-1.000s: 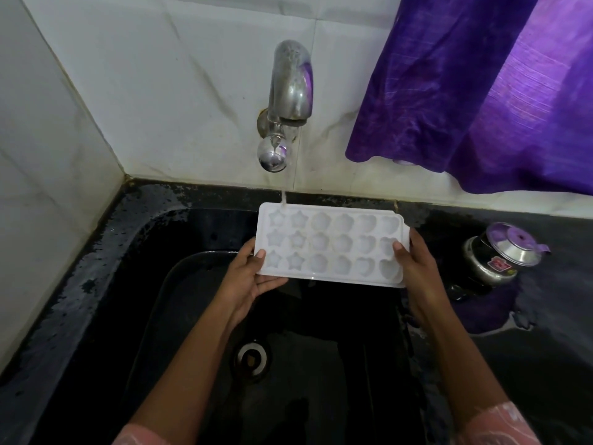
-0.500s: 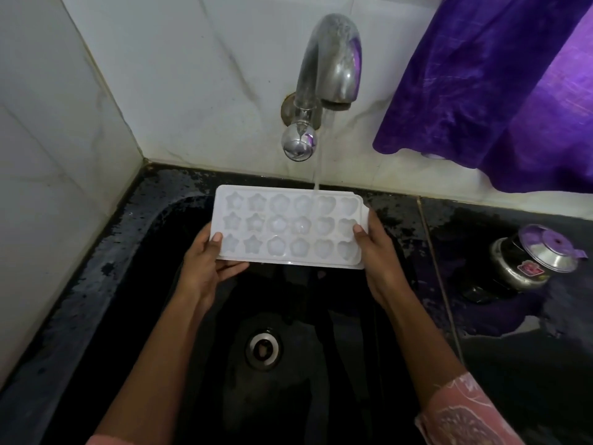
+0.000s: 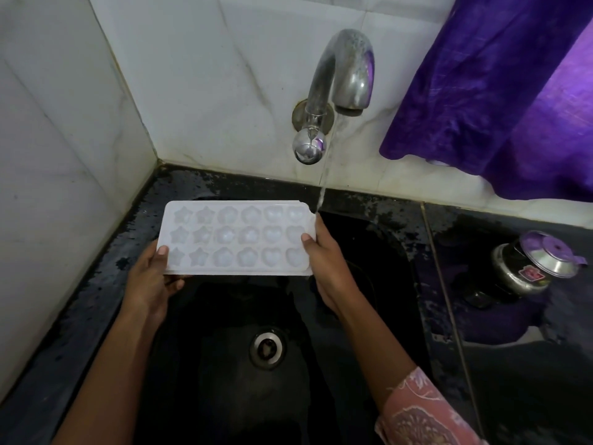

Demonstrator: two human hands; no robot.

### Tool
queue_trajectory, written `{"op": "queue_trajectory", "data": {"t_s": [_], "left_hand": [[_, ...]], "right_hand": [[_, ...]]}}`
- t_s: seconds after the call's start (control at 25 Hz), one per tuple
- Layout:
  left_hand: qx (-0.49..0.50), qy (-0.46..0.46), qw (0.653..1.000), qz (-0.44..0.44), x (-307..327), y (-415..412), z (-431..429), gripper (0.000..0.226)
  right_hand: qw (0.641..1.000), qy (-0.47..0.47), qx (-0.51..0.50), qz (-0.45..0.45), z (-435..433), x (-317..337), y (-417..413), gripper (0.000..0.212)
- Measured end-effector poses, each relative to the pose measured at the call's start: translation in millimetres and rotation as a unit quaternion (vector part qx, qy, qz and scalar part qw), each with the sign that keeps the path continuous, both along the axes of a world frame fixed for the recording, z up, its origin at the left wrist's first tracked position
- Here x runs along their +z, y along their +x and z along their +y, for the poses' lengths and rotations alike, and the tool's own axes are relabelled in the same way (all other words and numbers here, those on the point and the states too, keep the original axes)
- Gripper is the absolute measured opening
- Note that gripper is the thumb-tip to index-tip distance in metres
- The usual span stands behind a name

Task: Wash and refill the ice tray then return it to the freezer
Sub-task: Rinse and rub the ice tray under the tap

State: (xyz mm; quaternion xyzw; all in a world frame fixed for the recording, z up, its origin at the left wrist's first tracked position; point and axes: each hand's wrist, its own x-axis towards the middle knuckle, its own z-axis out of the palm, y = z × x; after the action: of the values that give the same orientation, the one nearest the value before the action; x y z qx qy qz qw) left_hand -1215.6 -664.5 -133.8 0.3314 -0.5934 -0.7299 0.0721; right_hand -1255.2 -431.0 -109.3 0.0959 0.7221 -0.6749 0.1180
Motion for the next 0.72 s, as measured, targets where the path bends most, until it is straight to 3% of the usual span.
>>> {"op": "queue_trajectory", "data": {"t_s": [0.4, 0.72], "left_hand": [[-0.132, 0.026, 0.991, 0.028, 0.9, 0.4, 81.3, 0.026], [-0.204, -0.032, 0.977, 0.055, 5.3, -12.5, 134.8, 0.029]], "right_hand": [[0.990, -0.025, -0.136, -0.012, 89.4, 2.5, 27.7, 0.044], [0.972, -0.037, -0.232, 0.001, 141.1, 12.6, 35.5, 0.039]]}}
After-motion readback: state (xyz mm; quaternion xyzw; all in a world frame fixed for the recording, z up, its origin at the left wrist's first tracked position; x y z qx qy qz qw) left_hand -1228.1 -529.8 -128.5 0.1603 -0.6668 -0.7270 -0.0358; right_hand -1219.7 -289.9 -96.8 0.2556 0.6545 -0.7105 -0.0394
